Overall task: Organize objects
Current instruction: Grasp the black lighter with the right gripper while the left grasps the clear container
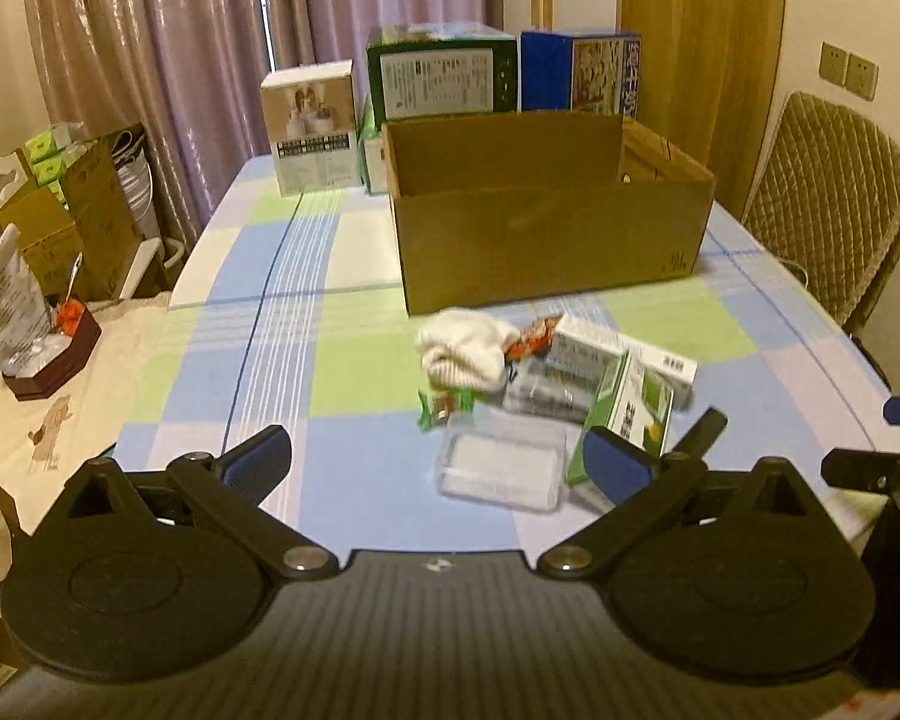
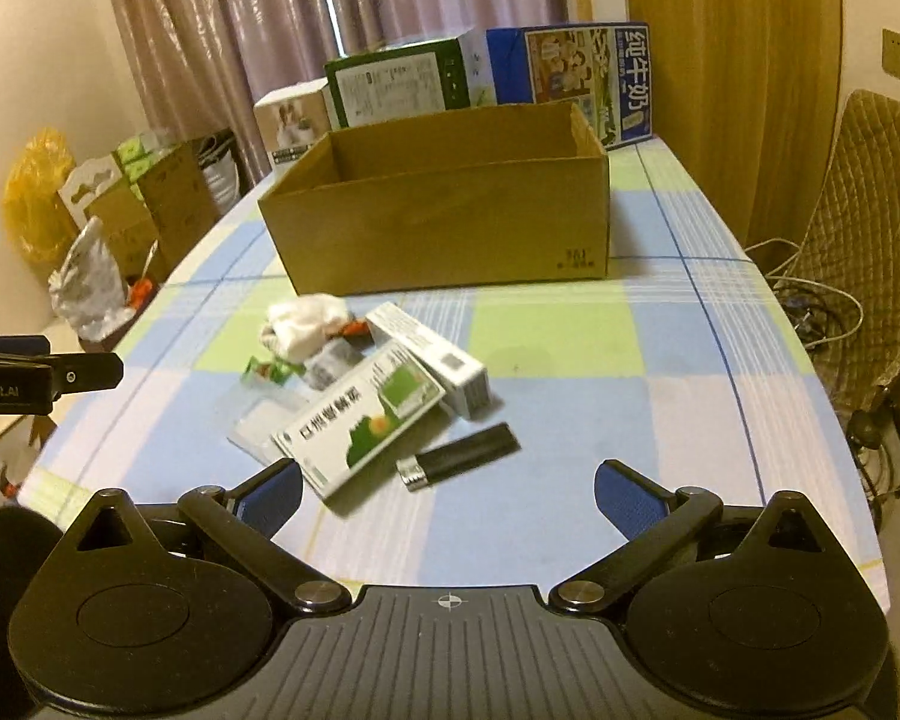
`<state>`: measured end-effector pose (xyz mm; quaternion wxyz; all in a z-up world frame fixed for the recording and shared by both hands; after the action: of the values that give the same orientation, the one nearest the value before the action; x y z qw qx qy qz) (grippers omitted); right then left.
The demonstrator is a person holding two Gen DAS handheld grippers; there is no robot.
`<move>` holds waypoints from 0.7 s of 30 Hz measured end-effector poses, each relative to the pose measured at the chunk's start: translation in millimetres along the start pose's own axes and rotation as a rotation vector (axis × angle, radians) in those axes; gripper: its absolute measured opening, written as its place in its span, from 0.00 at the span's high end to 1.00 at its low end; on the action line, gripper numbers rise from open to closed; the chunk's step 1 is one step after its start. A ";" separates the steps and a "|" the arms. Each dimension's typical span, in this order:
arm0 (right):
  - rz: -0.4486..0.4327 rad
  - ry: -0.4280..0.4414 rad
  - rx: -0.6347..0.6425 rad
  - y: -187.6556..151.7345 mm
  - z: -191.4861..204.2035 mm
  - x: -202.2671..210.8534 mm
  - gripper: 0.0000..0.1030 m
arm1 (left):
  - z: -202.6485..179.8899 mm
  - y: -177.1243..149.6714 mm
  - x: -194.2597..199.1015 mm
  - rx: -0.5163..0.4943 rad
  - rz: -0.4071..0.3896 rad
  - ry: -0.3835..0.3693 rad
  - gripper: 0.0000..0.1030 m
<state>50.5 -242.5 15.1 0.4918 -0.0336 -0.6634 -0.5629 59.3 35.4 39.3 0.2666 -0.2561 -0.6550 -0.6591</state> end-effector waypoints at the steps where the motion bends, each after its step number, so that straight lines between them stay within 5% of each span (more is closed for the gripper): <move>1: 0.002 -0.004 0.004 -2.2 -0.8 -1.4 0.02 | -0.3 -2.2 -0.6 -0.005 0.004 0.003 0.01; 21: 0.104 0.012 0.110 -7.4 -8.1 -86.8 0.02 | 7.1 -19.3 -63.5 -0.016 0.120 0.018 0.01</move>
<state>95.6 -207.3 -51.1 0.5254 -0.0378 -0.6878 -0.4995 92.2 43.4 -18.2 0.3092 -0.2911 -0.6309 -0.6493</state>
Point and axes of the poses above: each gripper's, at about its wrist camera, not at the fingertips, and x roughly against the way its jaws point, z to its left, y to its top, the point moved 1 cm from there along -x, roughly the way its jaws point, and after that the axes turned 4 degrees about x, right-handed, at the moved point
